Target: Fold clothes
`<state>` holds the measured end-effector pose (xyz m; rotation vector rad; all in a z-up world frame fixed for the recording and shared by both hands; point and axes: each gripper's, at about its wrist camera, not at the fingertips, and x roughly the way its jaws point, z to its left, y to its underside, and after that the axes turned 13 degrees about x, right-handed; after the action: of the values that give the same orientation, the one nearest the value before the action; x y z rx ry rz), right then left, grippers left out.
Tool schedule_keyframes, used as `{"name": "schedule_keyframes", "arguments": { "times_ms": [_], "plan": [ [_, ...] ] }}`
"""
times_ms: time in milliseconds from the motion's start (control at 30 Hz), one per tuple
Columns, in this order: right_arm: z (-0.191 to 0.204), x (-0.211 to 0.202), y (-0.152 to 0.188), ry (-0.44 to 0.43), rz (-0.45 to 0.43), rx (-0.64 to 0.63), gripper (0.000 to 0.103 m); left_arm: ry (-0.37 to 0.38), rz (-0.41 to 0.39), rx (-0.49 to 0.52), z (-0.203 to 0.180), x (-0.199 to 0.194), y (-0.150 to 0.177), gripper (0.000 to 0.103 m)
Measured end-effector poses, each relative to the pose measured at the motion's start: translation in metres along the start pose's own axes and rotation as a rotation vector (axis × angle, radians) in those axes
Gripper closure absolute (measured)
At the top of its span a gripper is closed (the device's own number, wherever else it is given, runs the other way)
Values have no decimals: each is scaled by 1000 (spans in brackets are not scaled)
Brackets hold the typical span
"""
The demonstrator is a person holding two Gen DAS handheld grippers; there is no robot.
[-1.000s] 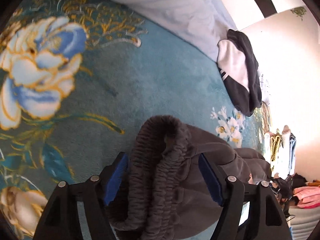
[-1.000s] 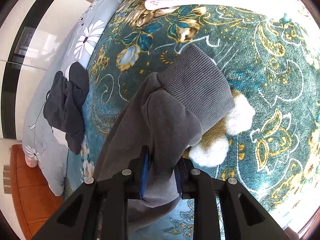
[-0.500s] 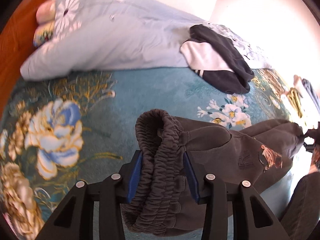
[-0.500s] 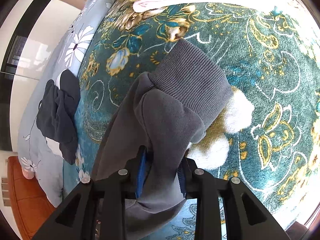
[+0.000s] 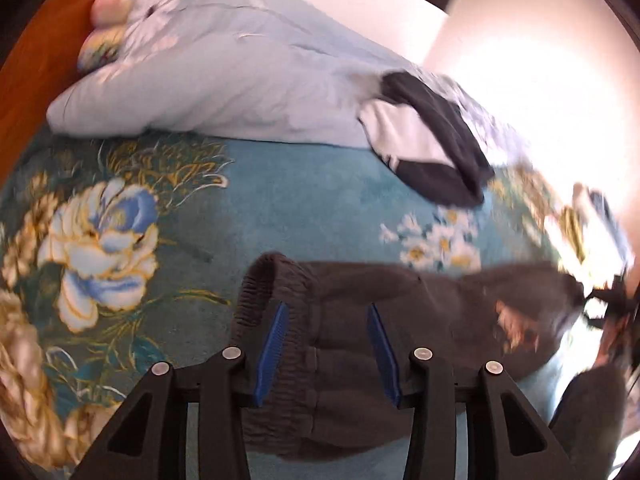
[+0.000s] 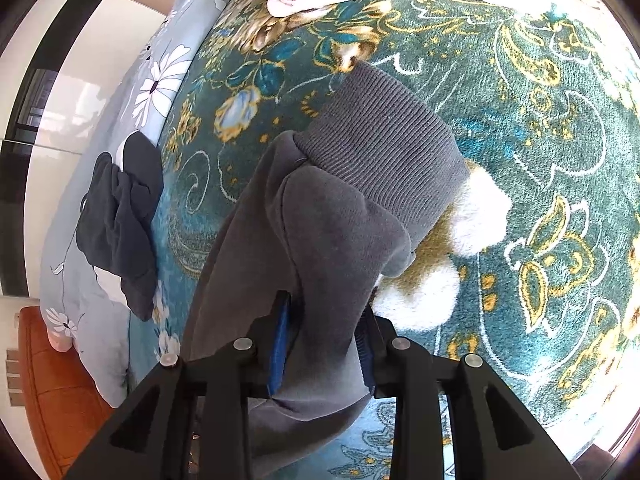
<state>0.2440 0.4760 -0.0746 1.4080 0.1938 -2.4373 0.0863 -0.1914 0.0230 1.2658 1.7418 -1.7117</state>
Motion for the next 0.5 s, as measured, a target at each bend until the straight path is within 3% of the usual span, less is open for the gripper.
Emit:
{"name": "schedule_keyframes", "arguments": {
  "times_ms": [100,267,333,367,400,433,500],
  "plan": [
    [-1,1,0,-2,2,6,70,59,32,-23,15,20,-12,53],
    [-3,4,0,-2,2,20,70,129,123,-152,32,66,-12,53],
    [-3,3,0,-2,2,23,70,155,107,-188,32,64,-7,57],
    [-2,2,-1,-2,1,24,70,168,98,-206,32,63,-5,64],
    [-2,1,-1,-2,-3,24,70,166,87,-206,30,58,-2,89],
    [-2,0,-1,-3,-6,24,70,162,79,-209,30,51,1,95],
    [-3,-2,-1,-5,-12,31,70,215,18,-254,33,31,8,95]
  ]
}}
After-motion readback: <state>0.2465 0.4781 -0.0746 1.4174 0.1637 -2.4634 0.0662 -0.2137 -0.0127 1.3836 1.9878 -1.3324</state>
